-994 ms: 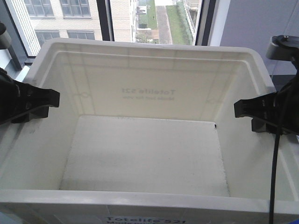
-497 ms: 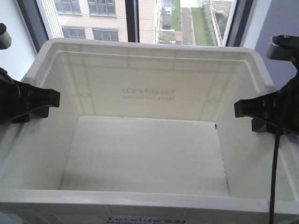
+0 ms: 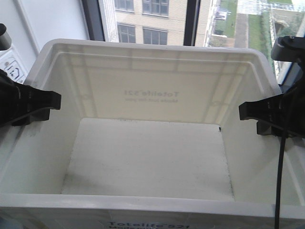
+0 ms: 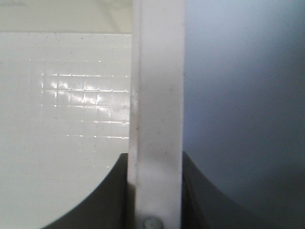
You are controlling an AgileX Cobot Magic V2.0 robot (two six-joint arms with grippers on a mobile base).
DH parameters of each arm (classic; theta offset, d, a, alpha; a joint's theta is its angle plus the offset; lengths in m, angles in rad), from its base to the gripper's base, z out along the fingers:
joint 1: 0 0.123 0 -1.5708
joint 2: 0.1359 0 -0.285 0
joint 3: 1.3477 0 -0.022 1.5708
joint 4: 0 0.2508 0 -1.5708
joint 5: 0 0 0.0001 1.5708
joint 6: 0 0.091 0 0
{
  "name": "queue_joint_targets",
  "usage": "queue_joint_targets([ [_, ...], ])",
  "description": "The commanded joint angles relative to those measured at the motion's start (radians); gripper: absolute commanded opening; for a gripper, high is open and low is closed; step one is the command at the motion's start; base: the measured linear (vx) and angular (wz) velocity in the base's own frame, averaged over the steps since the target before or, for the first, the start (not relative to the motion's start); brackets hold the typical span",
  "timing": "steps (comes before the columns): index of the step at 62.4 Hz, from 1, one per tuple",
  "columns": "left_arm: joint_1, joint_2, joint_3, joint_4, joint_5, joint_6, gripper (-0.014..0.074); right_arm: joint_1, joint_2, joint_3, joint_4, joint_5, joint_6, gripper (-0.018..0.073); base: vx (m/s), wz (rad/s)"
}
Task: Move bin from left to right shelf
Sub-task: 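Keep holding the tote while the base turns toward the blue-bin shelves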
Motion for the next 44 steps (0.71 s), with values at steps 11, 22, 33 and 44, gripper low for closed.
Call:
queue_joint_targets([
  [11,0.003,-0.043,-0.037,0.095,-0.037,0.028,0.002,-0.02,-0.029,-0.035,-0.188,-0.015,0.012,-0.0001,0.13,0.54],
  [22,0.003,-0.043,-0.037,0.095,-0.037,0.028,0.002,-0.02,-0.029,-0.035,-0.188,-0.015,0.012,-0.0001,0.13,0.56],
  [33,0.003,-0.043,-0.037,0.095,-0.037,0.028,0.002,-0.02,-0.029,-0.035,-0.188,-0.015,0.012,-0.0001,0.13,0.56],
  [44,0.003,-0.043,-0.037,0.095,-0.037,0.028,0.002,-0.02,-0.029,-0.035,-0.188,-0.015,0.012,-0.0001,0.13,0.5],
])
